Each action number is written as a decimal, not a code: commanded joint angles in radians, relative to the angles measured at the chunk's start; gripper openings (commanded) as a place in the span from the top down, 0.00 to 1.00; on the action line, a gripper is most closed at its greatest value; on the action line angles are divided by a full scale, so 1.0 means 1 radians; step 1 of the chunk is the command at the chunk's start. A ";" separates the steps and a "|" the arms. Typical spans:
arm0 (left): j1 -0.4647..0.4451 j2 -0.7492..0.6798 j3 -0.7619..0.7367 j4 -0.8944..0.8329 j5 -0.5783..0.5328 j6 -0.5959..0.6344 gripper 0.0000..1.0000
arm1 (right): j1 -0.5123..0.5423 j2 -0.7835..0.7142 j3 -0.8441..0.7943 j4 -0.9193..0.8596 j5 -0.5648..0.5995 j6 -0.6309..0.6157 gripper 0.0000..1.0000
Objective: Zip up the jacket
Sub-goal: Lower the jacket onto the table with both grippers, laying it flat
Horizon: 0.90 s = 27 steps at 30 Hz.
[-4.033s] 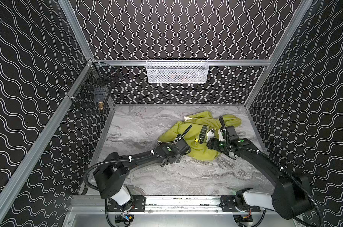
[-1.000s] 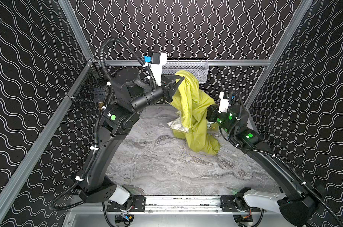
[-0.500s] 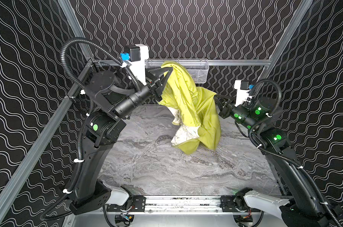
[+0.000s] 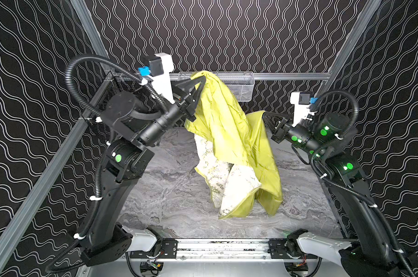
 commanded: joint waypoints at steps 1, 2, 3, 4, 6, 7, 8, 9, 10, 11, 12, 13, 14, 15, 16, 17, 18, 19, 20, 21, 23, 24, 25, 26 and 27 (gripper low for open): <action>0.001 0.038 -0.044 0.011 -0.127 0.063 1.00 | -0.038 0.078 -0.033 0.008 -0.024 0.045 1.00; 0.001 0.055 -0.065 0.012 -0.167 0.077 1.00 | -0.045 0.113 -0.041 0.009 -0.006 0.048 1.00; 0.002 0.073 -0.087 0.013 -0.208 0.090 1.00 | -0.049 0.151 -0.043 0.007 0.019 0.048 1.00; 0.001 0.093 -0.100 0.013 -0.249 0.102 1.00 | -0.052 0.184 -0.039 0.002 0.034 0.045 1.00; 0.002 0.152 -0.112 0.000 -0.361 0.123 1.00 | -0.056 0.291 -0.009 -0.025 0.083 0.045 1.00; 0.003 0.179 -0.118 0.000 -0.411 0.133 1.00 | -0.058 0.343 0.016 -0.047 0.103 0.043 1.00; 0.009 0.214 -0.121 -0.004 -0.460 0.140 1.00 | -0.061 0.407 0.047 -0.072 0.122 0.046 1.00; 0.017 0.246 -0.119 -0.011 -0.497 0.141 1.00 | -0.064 0.460 0.077 -0.095 0.140 0.051 1.00; 0.033 0.284 -0.113 -0.023 -0.523 0.135 1.00 | -0.068 0.525 0.112 -0.124 0.152 0.061 1.00; 0.053 0.317 -0.111 -0.033 -0.535 0.124 1.00 | -0.073 0.582 0.145 -0.141 0.153 0.070 1.00; 0.075 0.353 -0.111 -0.040 -0.542 0.111 1.00 | -0.079 0.634 0.173 -0.155 0.152 0.079 1.00; 0.098 0.383 -0.108 -0.053 -0.543 0.094 1.00 | -0.083 0.673 0.195 -0.163 0.155 0.086 1.00; 0.127 0.419 -0.100 -0.074 -0.537 0.064 1.00 | -0.088 0.730 0.223 -0.172 0.161 0.096 1.00; 0.155 0.450 -0.091 -0.093 -0.529 0.035 1.00 | -0.091 0.770 0.253 -0.182 0.166 0.101 1.00; 0.178 0.486 -0.079 -0.108 -0.521 0.012 1.00 | -0.096 0.799 0.278 -0.194 0.169 0.106 0.98; 0.205 0.526 -0.061 -0.137 -0.515 -0.015 1.00 | -0.101 0.831 0.310 -0.211 0.176 0.111 0.91; 0.233 0.568 -0.031 -0.168 -0.505 -0.036 1.00 | -0.108 0.854 0.336 -0.228 0.177 0.116 0.81; 0.258 0.606 -0.007 -0.194 -0.483 -0.059 1.00 | -0.113 0.875 0.359 -0.239 0.169 0.120 0.75; 0.287 0.651 0.033 -0.232 -0.457 -0.080 1.00 | -0.118 0.883 0.373 -0.249 0.160 0.121 0.66; 0.312 0.694 0.073 -0.269 -0.425 -0.099 0.94 | -0.120 0.880 0.373 -0.253 0.158 0.120 0.59; 0.352 0.747 0.106 -0.303 -0.355 -0.132 0.61 | -0.124 0.850 0.342 -0.239 0.156 0.110 0.48; 0.367 0.753 0.097 -0.303 -0.330 -0.146 0.52 | -0.123 0.824 0.309 -0.226 0.159 0.106 0.44; 0.375 0.749 0.074 -0.293 -0.318 -0.158 0.47 | -0.125 0.801 0.283 -0.217 0.161 0.101 0.42; 0.384 0.730 0.034 -0.269 -0.301 -0.171 0.43 | -0.127 0.769 0.247 -0.208 0.164 0.095 0.40; 0.390 0.705 -0.018 -0.237 -0.285 -0.183 0.41 | -0.128 0.738 0.213 -0.202 0.166 0.091 0.38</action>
